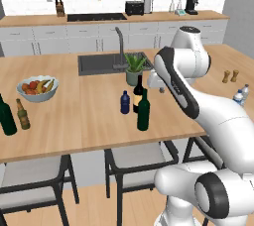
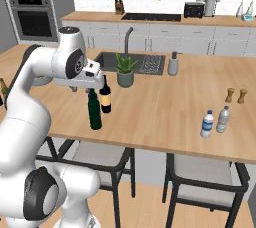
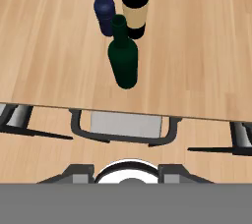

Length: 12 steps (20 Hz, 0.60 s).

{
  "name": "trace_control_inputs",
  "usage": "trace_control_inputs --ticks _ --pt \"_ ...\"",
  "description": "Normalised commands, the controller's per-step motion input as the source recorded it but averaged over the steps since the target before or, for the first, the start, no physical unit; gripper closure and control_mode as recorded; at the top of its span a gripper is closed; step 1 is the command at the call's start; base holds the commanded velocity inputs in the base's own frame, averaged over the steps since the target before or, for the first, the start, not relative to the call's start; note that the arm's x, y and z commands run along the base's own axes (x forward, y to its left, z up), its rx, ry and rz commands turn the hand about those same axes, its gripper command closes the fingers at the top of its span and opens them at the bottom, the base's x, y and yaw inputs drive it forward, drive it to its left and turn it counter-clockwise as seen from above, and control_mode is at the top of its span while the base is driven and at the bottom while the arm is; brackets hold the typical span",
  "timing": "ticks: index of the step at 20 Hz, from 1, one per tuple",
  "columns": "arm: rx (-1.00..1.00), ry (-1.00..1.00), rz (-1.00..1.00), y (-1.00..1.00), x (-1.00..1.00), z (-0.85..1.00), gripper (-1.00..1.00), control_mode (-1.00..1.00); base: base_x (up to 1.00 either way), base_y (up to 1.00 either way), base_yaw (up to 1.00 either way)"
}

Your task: Move the plastic bottles in the middle to the plastics group, and the glass bottles in the middle to the glass group.

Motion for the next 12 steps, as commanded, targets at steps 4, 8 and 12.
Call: trace_control_inputs --ticks 4,8,12 --pt "0.00 0.01 0.00 0.13 -0.02 0.00 -1.00 -1.00 0.00 0.00 0.00" --pt "0.00 0.00 0.00 0.02 0.00 0.00 -1.00 -1.00 0.00 0.00 0.00" --pt "0.00 -0.06 0.00 0.18 0.22 -0.06 -1.00 -1.00 0.00 0.00 0.00"
